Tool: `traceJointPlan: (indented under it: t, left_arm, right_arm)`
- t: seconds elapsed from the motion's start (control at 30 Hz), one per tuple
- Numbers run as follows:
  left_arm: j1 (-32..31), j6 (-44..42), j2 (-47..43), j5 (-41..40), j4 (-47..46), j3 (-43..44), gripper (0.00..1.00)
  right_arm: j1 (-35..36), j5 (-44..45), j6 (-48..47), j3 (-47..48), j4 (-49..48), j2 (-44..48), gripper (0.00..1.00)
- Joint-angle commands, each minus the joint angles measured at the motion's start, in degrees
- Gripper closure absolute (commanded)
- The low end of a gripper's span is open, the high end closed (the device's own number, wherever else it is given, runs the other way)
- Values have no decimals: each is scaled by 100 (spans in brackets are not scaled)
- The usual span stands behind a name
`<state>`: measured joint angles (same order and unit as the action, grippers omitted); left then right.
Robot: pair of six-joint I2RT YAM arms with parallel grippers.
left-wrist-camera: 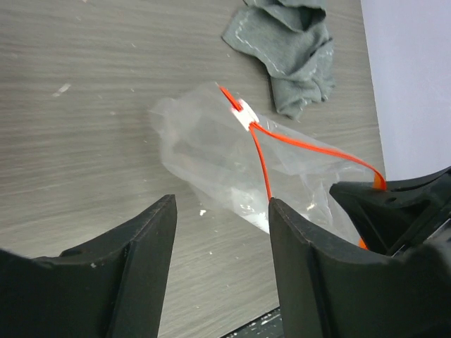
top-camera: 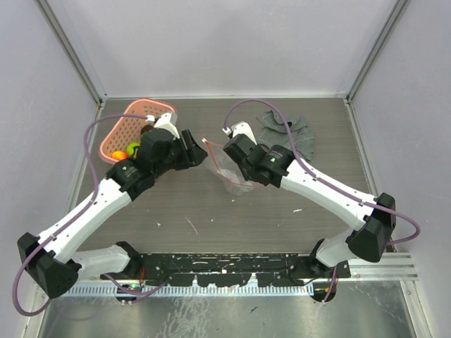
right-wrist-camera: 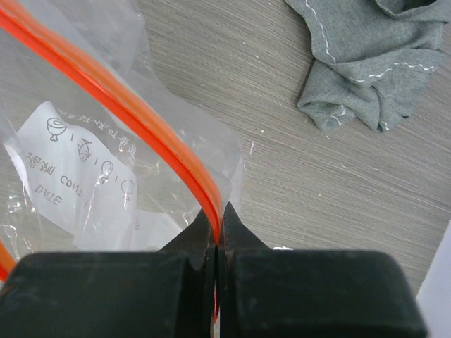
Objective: Place the food in the zip-top bag and seal the zipper
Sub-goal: Open the zipper of the food storage bag, then pick up the fake fruit from the bin.
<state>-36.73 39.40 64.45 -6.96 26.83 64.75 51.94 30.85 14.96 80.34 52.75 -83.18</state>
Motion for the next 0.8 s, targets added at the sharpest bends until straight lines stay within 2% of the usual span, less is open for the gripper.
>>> traceJointPlan:
  t: [0.0,0.2,0.37,0.57,0.77]
  left_arm:
    - [323,-768,-264,-425,581,426,39]
    - [1056,-1364,-216,-536,1179,779,32]
    - [1756,-1777,155,-566,1593,1070,27]
    - [2682,-2057,763,-92,1936,1453,23]
    - [3176,-2248,1824,301,2416,2007,20]
  right_arm:
    - [-76,337,-154,332,267,-30,100]
    - [-211,511,-251,402,410,-37,100]
    - [-295,483,-361,328,333,-32,100]
    - [-379,392,-468,208,170,-32,100]
    - [-456,334,-560,107,39,-28,100]
